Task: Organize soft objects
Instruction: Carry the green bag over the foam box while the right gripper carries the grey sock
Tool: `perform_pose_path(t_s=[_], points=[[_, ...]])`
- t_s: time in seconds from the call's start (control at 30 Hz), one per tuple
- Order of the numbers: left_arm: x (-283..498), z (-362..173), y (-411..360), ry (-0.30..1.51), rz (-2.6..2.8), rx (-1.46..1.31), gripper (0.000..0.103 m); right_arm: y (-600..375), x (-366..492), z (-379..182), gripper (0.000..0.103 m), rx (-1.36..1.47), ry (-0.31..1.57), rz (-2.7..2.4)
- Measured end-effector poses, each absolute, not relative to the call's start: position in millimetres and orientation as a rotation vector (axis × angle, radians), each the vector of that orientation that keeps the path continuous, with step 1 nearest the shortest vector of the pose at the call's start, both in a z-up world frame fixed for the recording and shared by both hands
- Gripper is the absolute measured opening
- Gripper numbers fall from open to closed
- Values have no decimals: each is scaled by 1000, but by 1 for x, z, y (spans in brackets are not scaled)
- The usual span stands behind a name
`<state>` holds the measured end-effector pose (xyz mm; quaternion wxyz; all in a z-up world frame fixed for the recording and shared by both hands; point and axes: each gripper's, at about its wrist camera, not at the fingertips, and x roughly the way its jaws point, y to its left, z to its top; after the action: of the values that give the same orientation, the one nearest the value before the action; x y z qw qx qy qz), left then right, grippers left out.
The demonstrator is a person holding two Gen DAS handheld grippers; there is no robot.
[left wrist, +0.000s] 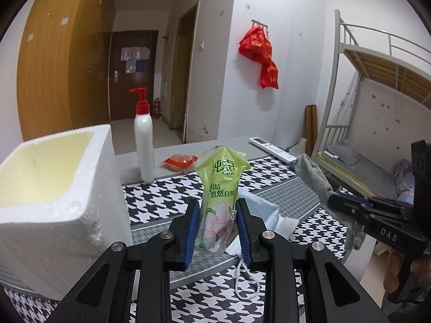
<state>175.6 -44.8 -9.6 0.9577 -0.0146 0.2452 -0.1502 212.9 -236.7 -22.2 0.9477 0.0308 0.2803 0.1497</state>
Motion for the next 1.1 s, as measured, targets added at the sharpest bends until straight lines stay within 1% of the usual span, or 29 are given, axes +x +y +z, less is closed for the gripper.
perform_pose_path(t_s=[0.43, 0.7, 1.1], points=[[169, 10, -33, 446, -285, -13, 30, -221, 214, 0, 13, 55, 495, 340], [164, 22, -20, 390, -253, -23, 30, -206, 210, 15, 13, 44, 457, 377], [157, 32, 6, 353, -186, -40, 30, -181, 215, 31, 13, 16, 420, 436]])
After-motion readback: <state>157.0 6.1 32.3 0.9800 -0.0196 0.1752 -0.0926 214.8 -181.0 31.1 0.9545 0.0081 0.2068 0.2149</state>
